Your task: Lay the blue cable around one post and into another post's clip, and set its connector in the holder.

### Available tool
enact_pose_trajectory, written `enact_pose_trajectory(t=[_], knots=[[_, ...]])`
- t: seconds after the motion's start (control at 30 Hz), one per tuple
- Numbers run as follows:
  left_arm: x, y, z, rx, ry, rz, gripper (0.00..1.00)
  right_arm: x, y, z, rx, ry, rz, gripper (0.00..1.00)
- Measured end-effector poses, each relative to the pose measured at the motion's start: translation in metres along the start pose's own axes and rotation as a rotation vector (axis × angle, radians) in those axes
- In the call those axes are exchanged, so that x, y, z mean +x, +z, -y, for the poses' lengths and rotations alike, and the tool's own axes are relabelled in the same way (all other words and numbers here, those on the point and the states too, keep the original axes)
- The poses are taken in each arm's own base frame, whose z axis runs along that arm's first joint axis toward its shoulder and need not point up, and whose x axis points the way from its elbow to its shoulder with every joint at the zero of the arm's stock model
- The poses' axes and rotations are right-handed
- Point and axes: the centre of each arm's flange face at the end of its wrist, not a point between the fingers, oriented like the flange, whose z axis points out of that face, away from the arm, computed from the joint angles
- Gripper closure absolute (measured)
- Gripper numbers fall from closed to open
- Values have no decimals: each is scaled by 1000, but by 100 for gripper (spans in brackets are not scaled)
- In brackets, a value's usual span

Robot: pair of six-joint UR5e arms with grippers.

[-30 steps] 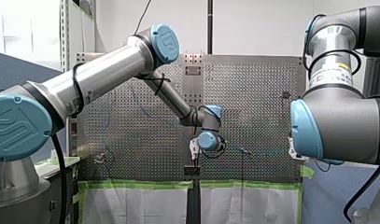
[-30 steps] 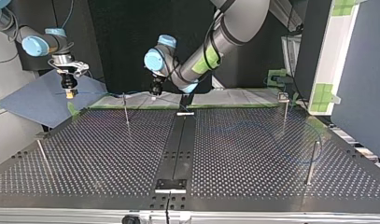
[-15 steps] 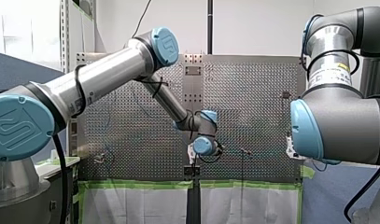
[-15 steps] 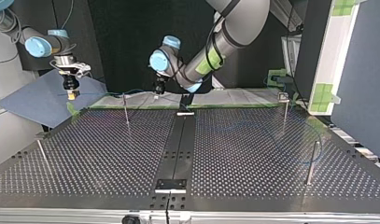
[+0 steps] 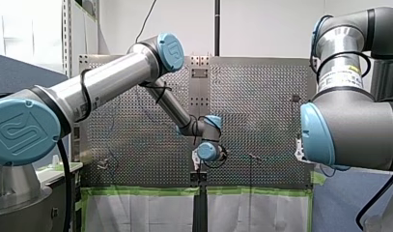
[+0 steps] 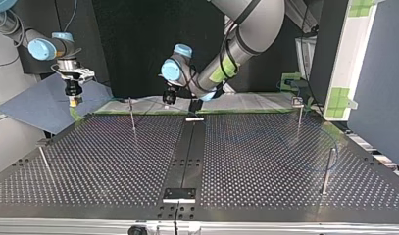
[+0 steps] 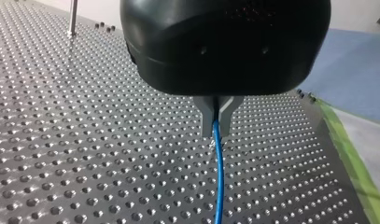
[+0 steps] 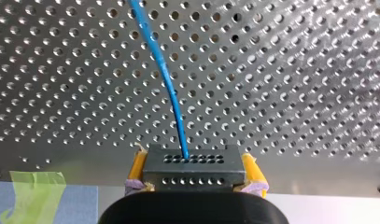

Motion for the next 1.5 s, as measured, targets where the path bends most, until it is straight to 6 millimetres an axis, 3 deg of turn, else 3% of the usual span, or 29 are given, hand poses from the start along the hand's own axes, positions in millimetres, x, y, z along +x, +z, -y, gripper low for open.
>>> enact_pose_trajectory(t=[0.33,0.8,1.2,1.5], knots=[[2,9,-13,13,-6,-12,100,1,4,2,-17,23,-23,81],[30,17,-17,57,-15,-53,100,-6,6,11,-25,36,-31,81],[28,21,-20,74,-43,-47,100,-7,8,8,-41,58,-56,81],[16,33,-28,66,-60,-24,100,-5,12,5,-55,75,-72,81]])
